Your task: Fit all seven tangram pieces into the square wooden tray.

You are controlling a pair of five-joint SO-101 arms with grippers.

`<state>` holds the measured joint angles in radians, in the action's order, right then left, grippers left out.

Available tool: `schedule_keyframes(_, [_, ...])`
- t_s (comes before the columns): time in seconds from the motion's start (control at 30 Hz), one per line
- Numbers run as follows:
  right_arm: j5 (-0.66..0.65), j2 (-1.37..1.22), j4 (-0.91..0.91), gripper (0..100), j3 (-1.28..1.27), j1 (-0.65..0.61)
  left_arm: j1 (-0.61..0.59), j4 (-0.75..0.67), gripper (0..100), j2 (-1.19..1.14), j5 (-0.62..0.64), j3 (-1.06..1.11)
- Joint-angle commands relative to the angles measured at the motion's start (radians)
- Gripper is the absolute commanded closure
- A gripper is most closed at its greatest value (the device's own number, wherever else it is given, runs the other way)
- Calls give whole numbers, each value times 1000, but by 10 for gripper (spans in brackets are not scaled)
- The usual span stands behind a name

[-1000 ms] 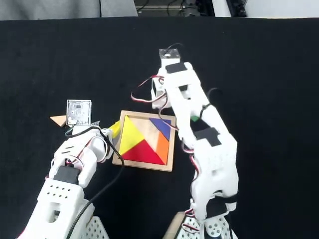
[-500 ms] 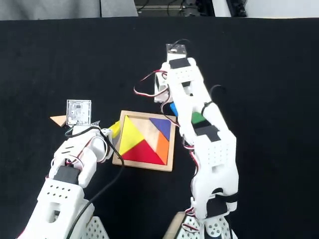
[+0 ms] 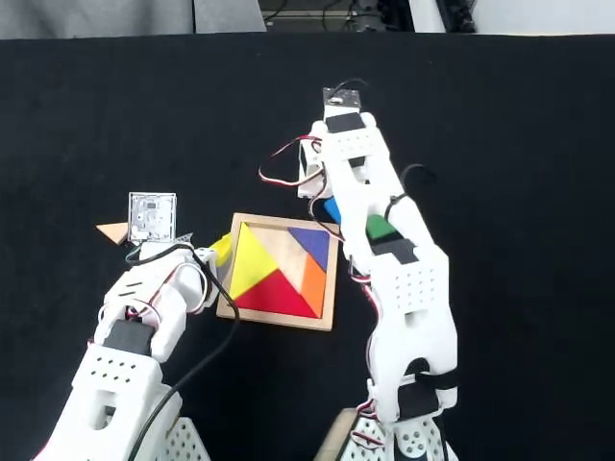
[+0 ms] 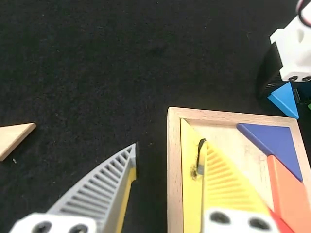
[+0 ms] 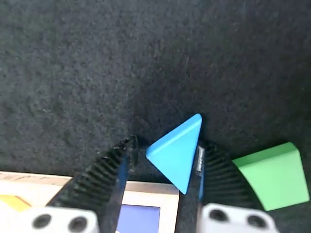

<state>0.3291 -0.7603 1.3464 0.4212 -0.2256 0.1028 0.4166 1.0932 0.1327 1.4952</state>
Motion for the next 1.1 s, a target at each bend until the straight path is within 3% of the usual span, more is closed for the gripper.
schedule_keyframes(0.0, [9,-1,-11,808,39,11,7,-9,791,11,-6,-2])
schedule_keyframes(0.63, [9,-4,18,809,33,11,7,-9,791,12,-6,-2])
schedule_keyframes(0.83, [8,-4,18,912,33,11,7,-9,791,12,-6,-2])
schedule_keyframes(1.07, [-2,4,23,906,44,12,7,-9,791,12,-6,-2])
